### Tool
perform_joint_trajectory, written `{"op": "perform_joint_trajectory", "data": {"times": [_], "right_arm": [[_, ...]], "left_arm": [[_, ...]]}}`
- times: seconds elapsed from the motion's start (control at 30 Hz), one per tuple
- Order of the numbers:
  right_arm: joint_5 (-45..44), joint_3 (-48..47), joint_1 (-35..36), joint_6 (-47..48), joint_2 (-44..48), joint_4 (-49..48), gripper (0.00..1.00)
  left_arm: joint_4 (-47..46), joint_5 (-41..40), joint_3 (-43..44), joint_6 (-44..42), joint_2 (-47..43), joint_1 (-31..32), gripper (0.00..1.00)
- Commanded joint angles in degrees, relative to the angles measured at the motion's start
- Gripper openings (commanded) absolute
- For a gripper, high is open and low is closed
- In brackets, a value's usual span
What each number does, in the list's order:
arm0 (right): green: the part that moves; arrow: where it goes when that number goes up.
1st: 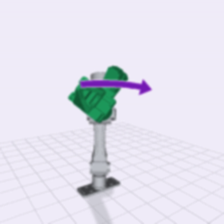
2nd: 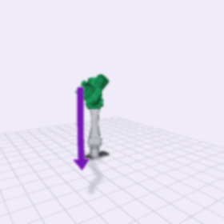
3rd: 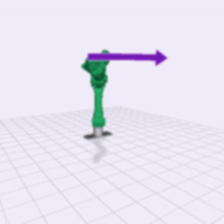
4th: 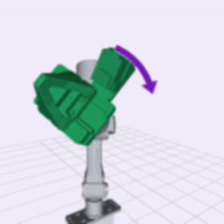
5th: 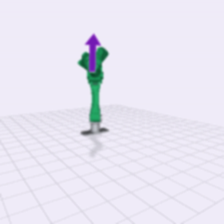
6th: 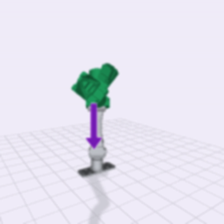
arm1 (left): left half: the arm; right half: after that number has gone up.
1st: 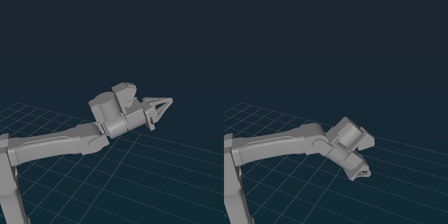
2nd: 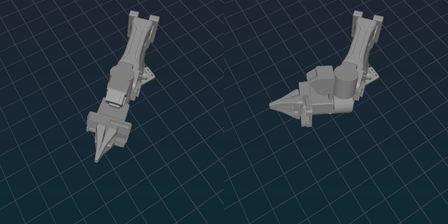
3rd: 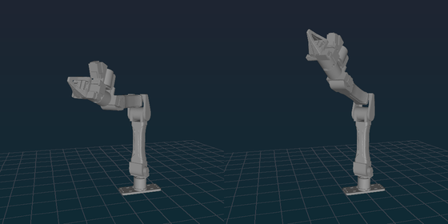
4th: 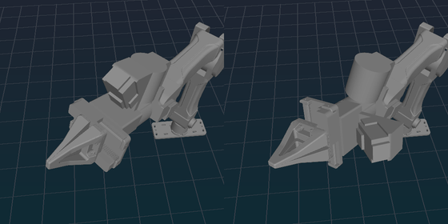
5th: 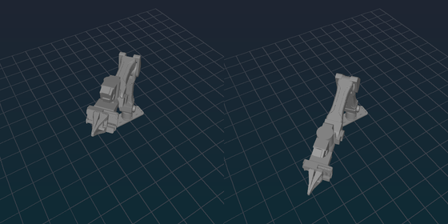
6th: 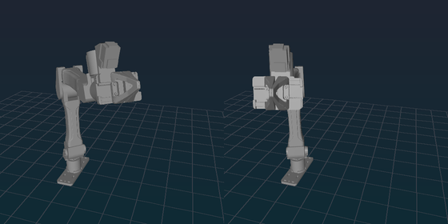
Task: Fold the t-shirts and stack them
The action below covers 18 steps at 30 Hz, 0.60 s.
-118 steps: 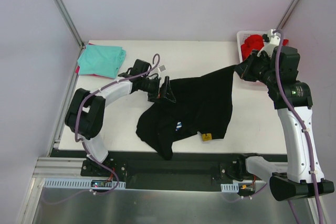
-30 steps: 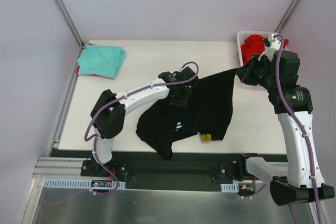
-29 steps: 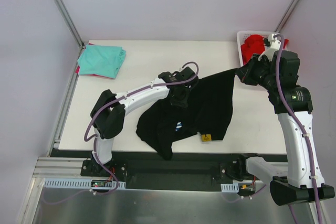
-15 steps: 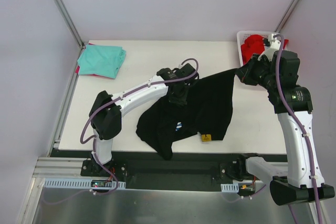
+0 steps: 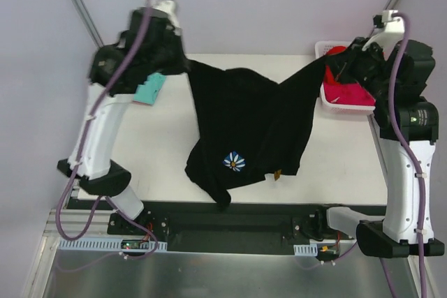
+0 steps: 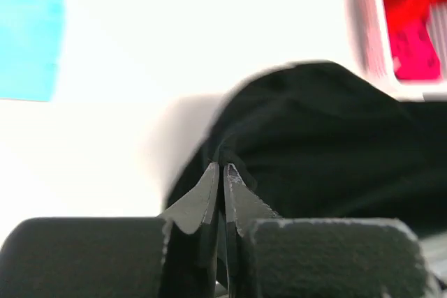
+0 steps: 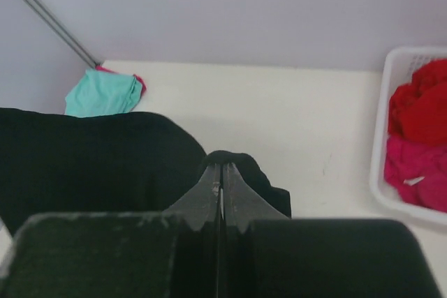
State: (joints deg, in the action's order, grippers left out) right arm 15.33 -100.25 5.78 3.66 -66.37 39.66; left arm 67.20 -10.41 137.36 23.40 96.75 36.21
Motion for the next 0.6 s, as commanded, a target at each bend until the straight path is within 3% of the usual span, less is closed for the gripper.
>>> {"op": "perform_joint_trajectory", "data": {"times": [0.0,0.1,0.23,0.3,0.43,0.57], "right_arm": [[2.68,-6.71,-2.96,1.53,-1.12,-9.14,0.0],[5.49,-11.01,-4.98,-1.01,-3.32,-11.96,0.01],[15.48,-10.94,-9.73,-14.76,-6.75,-21.79,0.0],[18.76,-9.62,-13.14,-20.51,-7.81,-28.19,0.01],[23.42,-10.67,-15.89,-27.39,-10.79,-31.66,0.0],[29.74,-17.24,-17.38,-38.67,-17.09,-36.47,0.0]], "left_arm": [[8.39,4.69,3.44,-6.42,-6.48,-13.04,0.0],[4.44,9.87,-2.79,-6.61,-11.31,-21.14,0.0],[3.82,9.45,-2.71,-6.44,-12.02,-24.94,0.0],[3.12,10.32,-1.57,-5.83,-11.59,-27.32,0.0],[1.1,17.17,-0.08,-3.28,-9.4,-33.64,0.0],[-0.93,23.41,6.92,0.32,-3.79,-37.51,0.0]]}}
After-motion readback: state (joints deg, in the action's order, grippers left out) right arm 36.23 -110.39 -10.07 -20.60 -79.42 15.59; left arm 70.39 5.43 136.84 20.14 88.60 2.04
